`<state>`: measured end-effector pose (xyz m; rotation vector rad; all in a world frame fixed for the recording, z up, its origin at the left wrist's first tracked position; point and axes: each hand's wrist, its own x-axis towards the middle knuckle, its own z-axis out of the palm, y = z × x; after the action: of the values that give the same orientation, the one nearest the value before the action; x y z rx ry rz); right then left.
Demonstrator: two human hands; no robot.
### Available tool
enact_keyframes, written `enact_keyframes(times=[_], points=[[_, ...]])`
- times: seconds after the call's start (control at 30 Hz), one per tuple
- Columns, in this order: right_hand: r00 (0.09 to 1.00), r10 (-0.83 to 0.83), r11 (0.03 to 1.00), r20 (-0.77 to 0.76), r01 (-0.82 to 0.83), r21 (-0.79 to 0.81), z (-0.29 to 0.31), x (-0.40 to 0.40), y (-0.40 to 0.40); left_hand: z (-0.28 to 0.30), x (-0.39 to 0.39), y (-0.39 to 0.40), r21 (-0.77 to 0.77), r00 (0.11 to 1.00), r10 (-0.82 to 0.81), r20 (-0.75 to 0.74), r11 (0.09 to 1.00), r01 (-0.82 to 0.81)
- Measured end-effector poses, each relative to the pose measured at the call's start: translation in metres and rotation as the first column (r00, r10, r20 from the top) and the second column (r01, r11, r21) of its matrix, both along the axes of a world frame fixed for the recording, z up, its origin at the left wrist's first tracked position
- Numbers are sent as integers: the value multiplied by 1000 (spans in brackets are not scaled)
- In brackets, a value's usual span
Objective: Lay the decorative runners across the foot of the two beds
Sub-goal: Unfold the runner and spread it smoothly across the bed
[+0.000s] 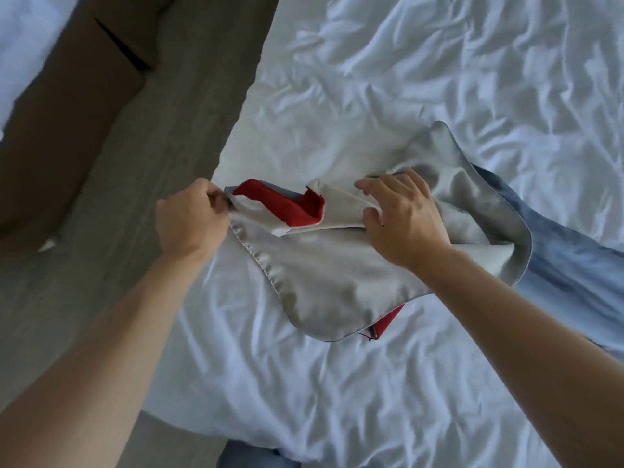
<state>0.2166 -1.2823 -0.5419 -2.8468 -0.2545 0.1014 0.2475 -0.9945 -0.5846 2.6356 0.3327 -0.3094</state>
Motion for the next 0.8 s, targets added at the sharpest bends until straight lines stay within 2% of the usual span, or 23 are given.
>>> enact_keyframes(times=[0.07, 0.17, 0.3, 0.4, 0.53, 0.63, 0.7, 0.8], points=[[1000, -29, 1000, -12, 29, -13, -1, -5, -2, 0, 3, -7, 8, 997, -76, -24, 997, 76], [994, -101, 995, 40, 102, -10, 2, -13, -15, 10, 3, -35, -21, 957, -253, 141, 966, 259], [964, -247, 967, 96, 252, -48, 12, -27, -57, 35, -5, -104, -72, 786, -518, 339, 818, 570], [928, -360, 924, 94, 368, -100, 15, -44, -92, 44, -20, -159, -13, 643, -672, 367, 688, 726], [865, -500, 845, 28, 495, -200, 14, -72, -133, 43, -51, -221, 36, 543, -791, 282, 574, 818], [825, -565, 807, -15, 549, -219, 11, -83, -154, 41, -76, -262, 61, 501, -841, 206, 522, 851], [820, -572, 804, -21, 555, -212, 6, -86, -164, 38, -88, -281, 97, 504, -842, 191, 527, 844], [805, -593, 793, -14, 581, -186, 2, -84, -177, 35, -91, -294, 111, 544, -795, 268, 586, 802]])
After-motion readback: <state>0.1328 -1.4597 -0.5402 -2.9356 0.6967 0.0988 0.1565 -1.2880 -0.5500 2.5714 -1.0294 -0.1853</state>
